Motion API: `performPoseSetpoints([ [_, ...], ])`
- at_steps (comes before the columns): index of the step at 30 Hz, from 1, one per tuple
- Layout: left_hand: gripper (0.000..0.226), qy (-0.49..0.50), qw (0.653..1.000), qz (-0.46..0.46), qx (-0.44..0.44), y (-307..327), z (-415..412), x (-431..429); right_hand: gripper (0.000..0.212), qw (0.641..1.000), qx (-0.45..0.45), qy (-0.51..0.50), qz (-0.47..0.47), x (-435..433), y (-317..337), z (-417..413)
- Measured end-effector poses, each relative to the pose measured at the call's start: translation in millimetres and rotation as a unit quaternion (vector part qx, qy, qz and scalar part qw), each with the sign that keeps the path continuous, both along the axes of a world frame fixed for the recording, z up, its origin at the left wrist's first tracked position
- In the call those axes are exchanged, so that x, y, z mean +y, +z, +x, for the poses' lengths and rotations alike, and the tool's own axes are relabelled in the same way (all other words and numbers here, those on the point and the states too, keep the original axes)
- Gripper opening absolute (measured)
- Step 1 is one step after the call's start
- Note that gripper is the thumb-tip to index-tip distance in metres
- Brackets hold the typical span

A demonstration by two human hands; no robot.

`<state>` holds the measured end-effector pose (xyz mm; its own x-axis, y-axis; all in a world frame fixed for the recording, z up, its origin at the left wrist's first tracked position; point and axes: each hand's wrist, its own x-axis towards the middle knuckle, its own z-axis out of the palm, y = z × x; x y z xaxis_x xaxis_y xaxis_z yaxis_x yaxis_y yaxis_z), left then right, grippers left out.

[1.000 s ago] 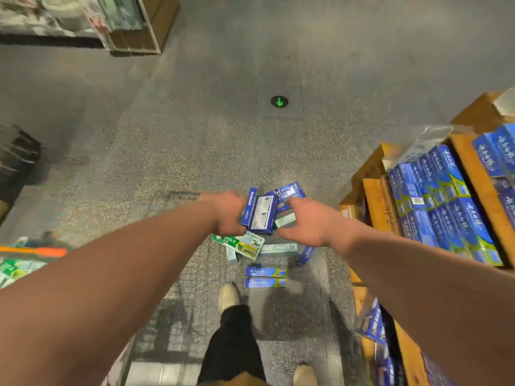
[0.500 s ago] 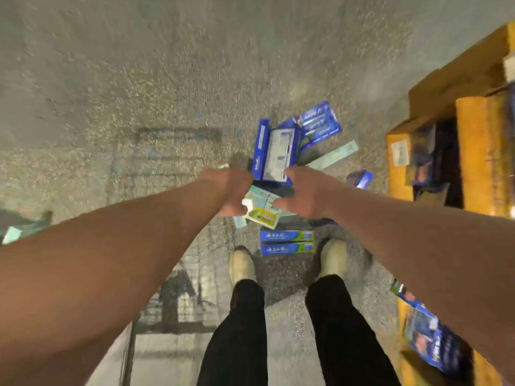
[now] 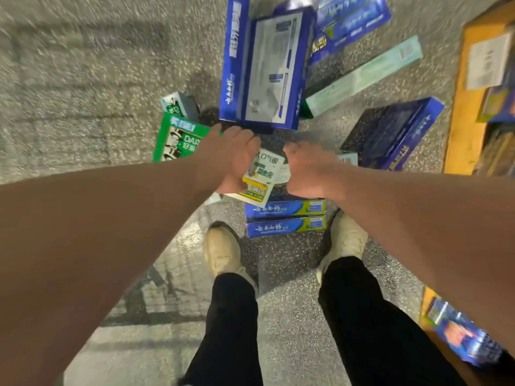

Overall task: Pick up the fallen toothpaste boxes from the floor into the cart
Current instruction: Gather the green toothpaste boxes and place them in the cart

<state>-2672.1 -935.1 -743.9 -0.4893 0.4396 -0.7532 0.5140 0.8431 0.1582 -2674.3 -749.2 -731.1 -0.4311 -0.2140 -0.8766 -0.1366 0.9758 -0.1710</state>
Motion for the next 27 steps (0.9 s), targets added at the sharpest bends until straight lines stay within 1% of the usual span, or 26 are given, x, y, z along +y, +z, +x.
performPoseSetpoints([
  [2, 0.122, 0.006, 1.0, 0.006, -0.025, -14.3, 1.3, 4.0, 0.072, 0.998, 0.014, 0.043, 0.044, 9.8, -17.5, 1.0],
  [4, 0.145, -0.006, 0.999, -0.002, -0.042, -22.9, 4.4, 4.2, 0.078, 0.994, 0.018, 0.073, 0.082, 15.4, -33.9, 0.1],
  [6, 0.161, -0.031, 0.999, -0.022, -0.028, -29.6, 10.6, 1.5, 0.081, 0.99, 0.02, 0.089, 0.108, 18.0, -48.8, -0.7],
  [7, 0.165, -0.047, 0.998, -0.027, -0.012, -32.5, 14.5, -1.1, 0.082, 0.989, 0.022, 0.094, 0.115, 18.2, -54.4, -0.7],
  [9, 0.165, -0.074, 0.997, -0.032, 0.014, -38.2, 23.4, -7.5, 0.079, 0.987, 0.031, 0.105, 0.121, 17.2, -63.7, 0.1],
  [12, 0.156, -0.047, 0.997, -0.034, 0.045, -42.8, 34.5, -19.0, 0.071, 0.985, 0.051, 0.118, 0.114, 15.2, -73.9, 2.3],
  [15, 0.143, -0.033, 0.997, -0.036, 0.067, -46.8, 37.3, -22.0, 0.071, 0.984, 0.063, 0.122, 0.114, 14.5, -83.9, 7.3],
  [20, 0.143, -0.018, 0.997, -0.025, 0.073, -48.8, 38.5, -20.1, 0.067, 0.985, 0.059, 0.115, 0.116, 12.4, -92.8, 16.0],
  [23, 0.14, 0.019, 0.997, 0.002, 0.078, -41.8, 36.8, -21.3, 0.06, 0.989, 0.062, 0.09, 0.099, 15.5, -84.5, 16.8],
  [25, 0.137, 0.056, 0.995, 0.019, 0.074, -33.0, 32.9, -21.6, 0.061, 0.989, 0.079, 0.094, 0.086, 19.7, -74.3, 16.4],
  [27, 0.14, 0.112, 0.991, 0.033, 0.064, -23.2, 25.6, -22.6, 0.067, 0.987, 0.1, 0.108, 0.067, 24.1, -63.1, 14.4],
])
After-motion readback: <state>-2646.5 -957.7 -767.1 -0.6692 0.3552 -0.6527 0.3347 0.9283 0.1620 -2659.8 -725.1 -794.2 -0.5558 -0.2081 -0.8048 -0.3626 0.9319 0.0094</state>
